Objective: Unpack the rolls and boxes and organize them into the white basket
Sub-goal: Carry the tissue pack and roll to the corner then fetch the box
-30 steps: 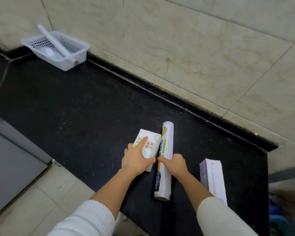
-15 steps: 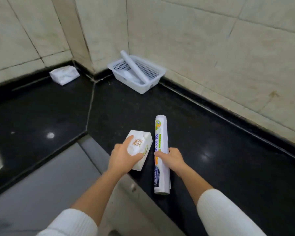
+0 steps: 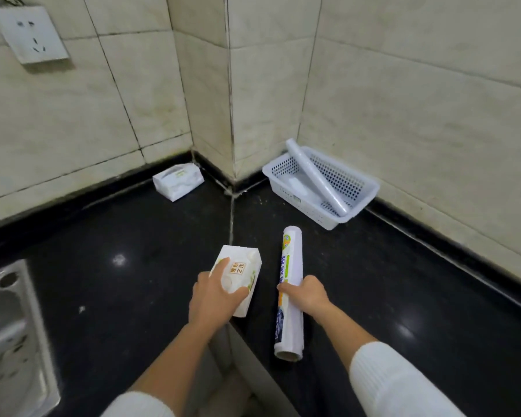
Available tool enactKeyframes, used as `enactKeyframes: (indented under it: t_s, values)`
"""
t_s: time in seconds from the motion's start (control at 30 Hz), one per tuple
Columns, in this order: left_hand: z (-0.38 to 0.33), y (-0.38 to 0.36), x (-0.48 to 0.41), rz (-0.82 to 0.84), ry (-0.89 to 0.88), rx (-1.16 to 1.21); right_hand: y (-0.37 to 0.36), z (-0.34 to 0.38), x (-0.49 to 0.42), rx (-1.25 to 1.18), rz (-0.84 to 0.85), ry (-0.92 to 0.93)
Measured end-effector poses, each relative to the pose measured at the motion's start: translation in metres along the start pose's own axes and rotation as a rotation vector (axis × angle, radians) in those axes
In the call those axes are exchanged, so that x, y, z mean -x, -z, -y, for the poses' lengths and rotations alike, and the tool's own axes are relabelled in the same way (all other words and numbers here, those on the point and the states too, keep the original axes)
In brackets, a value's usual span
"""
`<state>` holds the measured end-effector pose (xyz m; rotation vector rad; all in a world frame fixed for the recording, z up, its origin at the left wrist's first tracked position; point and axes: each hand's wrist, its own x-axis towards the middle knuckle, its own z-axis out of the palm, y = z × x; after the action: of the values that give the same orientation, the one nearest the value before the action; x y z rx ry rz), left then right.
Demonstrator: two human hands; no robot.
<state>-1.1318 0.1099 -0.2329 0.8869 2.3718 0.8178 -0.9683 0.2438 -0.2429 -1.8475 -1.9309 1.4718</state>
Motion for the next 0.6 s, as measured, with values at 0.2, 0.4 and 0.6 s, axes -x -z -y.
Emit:
enactKeyframes:
  t_s: [0.2, 0.4, 0.6]
  values:
    - [-0.004, 0.009, -0.077, -0.016, 0.001, -0.003, -0.015, 0.057, -0.066, 0.128, -0.033, -0.002]
    - [-0.004, 0.016, -0.126, -0.008, -0.043, -0.029, -0.031, 0.08, -0.096, 0.278, -0.061, -0.057]
    - [0.005, 0.044, -0.188, 0.022, -0.122, -0.154, -0.044, 0.104, -0.11, 0.395, -0.06, -0.117]
